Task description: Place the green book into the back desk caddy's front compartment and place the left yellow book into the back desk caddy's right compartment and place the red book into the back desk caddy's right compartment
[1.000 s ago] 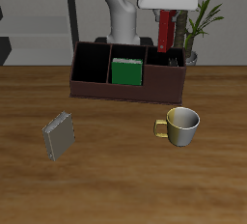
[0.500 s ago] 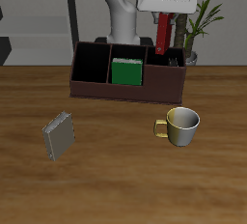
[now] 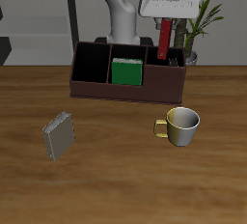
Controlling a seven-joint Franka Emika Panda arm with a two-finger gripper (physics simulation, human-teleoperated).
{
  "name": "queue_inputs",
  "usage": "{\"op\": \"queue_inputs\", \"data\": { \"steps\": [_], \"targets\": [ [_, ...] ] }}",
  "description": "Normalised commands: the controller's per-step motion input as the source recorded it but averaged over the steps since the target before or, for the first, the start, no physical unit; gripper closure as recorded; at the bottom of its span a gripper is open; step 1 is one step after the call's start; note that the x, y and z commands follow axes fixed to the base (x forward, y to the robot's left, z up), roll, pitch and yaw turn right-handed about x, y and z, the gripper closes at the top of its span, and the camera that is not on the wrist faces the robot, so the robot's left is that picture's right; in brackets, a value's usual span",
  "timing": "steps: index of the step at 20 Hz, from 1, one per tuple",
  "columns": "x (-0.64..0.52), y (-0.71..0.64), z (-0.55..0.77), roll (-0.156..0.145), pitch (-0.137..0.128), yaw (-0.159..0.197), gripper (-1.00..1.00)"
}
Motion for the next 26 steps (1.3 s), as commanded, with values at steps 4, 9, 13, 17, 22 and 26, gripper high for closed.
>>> {"op": "queue_inputs", "data": {
  "steps": [4, 9, 13, 17, 22, 26],
  "targets": [
    [0.02, -0.08, -0.18, -0.014, 0.014, 0.013, 1.00],
    [-0.11, -0.05, -0.20, 0.022, 0.030, 0.036, 1.00],
    [-0.28, 0.01, 0.22, 0.028, -0.086, 0.067, 1.00],
    [-0.01, -0.08, 0.07, -0.015, -0.057, 0.088, 1.00],
    [0.12, -0.28, 0.02, -0.070, -0.037, 0.043, 1.00],
    [0.13, -0.18, -0.02, -0.036, 0.015, 0.000, 1.00]
  ]
}}
